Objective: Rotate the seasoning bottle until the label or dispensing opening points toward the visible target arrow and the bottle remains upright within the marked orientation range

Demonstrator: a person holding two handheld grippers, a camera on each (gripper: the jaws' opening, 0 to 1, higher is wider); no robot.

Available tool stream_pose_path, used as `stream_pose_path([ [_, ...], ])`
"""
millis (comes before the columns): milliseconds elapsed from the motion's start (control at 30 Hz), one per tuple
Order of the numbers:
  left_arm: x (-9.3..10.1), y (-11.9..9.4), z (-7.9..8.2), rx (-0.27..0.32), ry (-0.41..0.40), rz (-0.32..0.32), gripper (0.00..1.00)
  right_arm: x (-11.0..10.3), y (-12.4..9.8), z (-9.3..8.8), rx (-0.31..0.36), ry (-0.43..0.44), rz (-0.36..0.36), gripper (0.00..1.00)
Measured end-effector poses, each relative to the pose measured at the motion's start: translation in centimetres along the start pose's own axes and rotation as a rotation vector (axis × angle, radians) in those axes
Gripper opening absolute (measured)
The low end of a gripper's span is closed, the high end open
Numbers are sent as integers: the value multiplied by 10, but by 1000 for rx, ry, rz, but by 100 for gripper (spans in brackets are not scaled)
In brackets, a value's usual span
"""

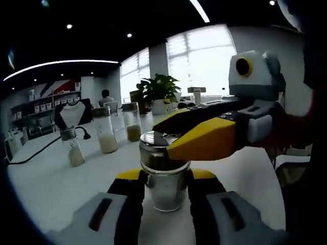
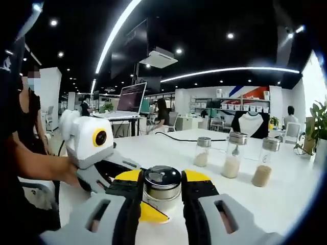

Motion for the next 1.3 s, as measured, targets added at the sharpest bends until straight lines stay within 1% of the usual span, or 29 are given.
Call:
stream_pose_path([
  [33,-2,-2,-1,-3,3,3,35,0,-3,6,34,34,13,24],
  [100,-3,-5,0,-3,11,5,35,3,-7,8,45,81,16,22],
  [200,-6,-11,1,4,23,-1,35,15,-12,-5,5,65,-30,22],
  [233,-7,-13,2,13,26,-12,35,16,-13,-7,2,72,-33,22],
  [267,-8,-14,2,14,29,-22,35,17,-15,-11,-3,97,-37,22],
  [300,-8,-14,1,11,34,-31,35,17,-17,-12,-5,115,-40,22],
  [367,-7,-14,-1,-1,48,-39,35,17,-19,-14,-4,123,-44,22],
  [500,-4,-15,-1,18,40,-68,35,17,-22,-18,-16,121,-53,22],
  [567,-4,-15,-2,34,2,-96,35,17,-22,-20,-21,129,-54,22],
  [633,-6,-16,-2,42,-7,-101,35,16,-22,-22,-28,129,-54,22],
  [733,-6,-17,-2,40,3,-107,35,15,-22,-24,-33,128,-49,22],
  [833,-14,-20,-5,13,-28,-47,38,14,-23,-26,-35,128,-47,22],
  [900,-17,-24,-10,-12,-58,-4,42,15,-25,-28,-41,133,-48,22],
  [967,-21,-28,-15,-40,-55,50,46,15,-27,-30,-43,134,-54,22],
  [1000,-21,-30,-16,-36,-64,87,47,18,-30,-32,-46,134,-66,22],
  [1033,-21,-31,-16,-33,-68,91,47,18,-31,-33,-47,135,-69,22],
  [1067,-20,-34,-12,3,-101,120,47,21,-33,-34,-48,138,-79,22],
  [1100,-20,-35,-8,30,-117,134,47,23,-35,-36,-48,142,-86,22],
  [1133,-21,-36,-4,67,-152,155,46,24,-36,-37,-49,144,-89,22],
  [1200,-22,-35,-3,96,-211,181,47,29,-38,-41,-55,156,-104,23],
  [1267,-23,-35,-5,100,-233,202,47,33,-40,-42,-55,155,-117,24],
  [1300,-22,-34,-3,113,-235,206,46,34,-42,-41,-54,155,-122,24],
])
Point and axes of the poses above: the point that each gripper's makers call its tool centre point, and the gripper's own axes: y roughly forward along the fingers, x roughly to its right, z roughly out of its top, the point moved 1 cm from there along -y, roughly backward along the fingers, and after that the axes turned 9 degrees about -z, right-handed, at the moved point
